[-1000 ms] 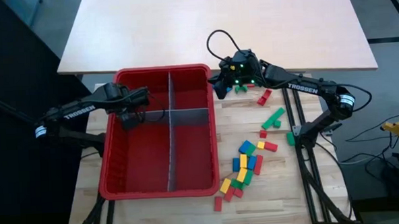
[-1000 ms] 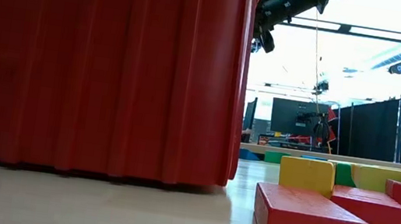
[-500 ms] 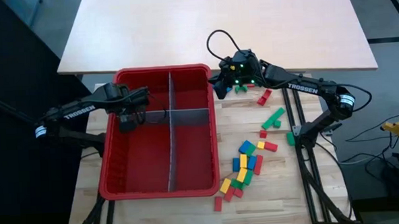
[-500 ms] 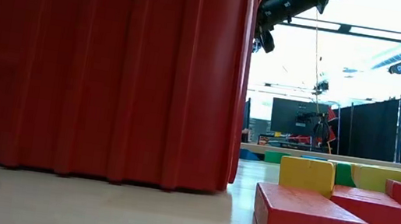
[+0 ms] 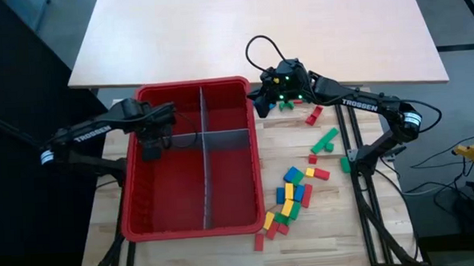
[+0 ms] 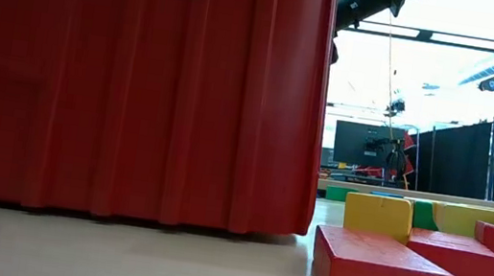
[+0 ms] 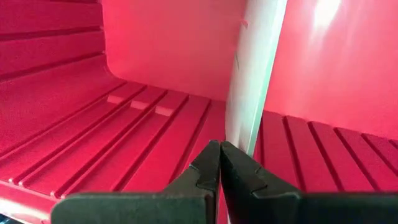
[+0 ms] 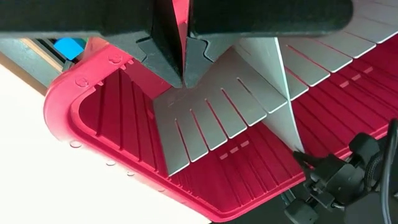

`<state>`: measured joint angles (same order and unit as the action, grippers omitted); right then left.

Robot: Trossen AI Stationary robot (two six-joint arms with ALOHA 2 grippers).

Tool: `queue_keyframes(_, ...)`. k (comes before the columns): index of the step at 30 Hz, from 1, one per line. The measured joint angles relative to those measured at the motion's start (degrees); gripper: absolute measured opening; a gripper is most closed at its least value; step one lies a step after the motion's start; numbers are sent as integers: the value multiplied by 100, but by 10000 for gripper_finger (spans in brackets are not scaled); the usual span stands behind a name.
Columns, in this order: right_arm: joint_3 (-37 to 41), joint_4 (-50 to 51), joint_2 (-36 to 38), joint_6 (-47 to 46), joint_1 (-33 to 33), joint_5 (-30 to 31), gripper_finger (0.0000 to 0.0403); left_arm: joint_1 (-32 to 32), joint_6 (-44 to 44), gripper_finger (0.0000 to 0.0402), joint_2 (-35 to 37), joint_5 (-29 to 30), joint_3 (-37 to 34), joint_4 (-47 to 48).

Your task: Sort blocks

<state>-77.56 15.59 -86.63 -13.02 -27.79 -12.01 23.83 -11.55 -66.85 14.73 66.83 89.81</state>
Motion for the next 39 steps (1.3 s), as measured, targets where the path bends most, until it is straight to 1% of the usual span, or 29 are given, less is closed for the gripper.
queue_keyframes(3,0,-2,0,0,0,-2,0,0,60,0,49,53,0,5)
queue_keyframes(9,0,-2,0,13,0,-2,0,0,296,0,101,640,0,23)
queue_keyframes(13,0,-2,0,15,0,-2,0,0,293,0,94,674,0,23)
queue_keyframes(16,0,-2,0,15,0,-2,0,0,267,0,92,517,-1,23)
queue_keyframes(18,0,2,0,9,0,-8,0,0,334,0,97,582,0,22)
queue_keyframes(20,0,34,0,2,0,-120,0,0,498,0,116,777,0,16)
queue_keyframes(22,0,55,-3,-1,3,-467,0,2,621,0,149,865,0,20)
queue_keyframes(24,0,67,-4,-2,56,-814,0,2,655,0,186,864,0,20)
queue_keyframes(26,0,132,-4,4,152,-991,0,0,682,0,198,856,55,32)
queue_keyframes(33,-2,385,-60,7,538,-1005,0,0,785,0,208,844,632,-63)
queue_keyframes(36,-2,387,-162,11,715,-1008,0,2,783,0,208,513,807,-179)
queue_keyframes(39,-2,380,-288,-2,824,-1008,0,0,782,0,206,176,837,-363)
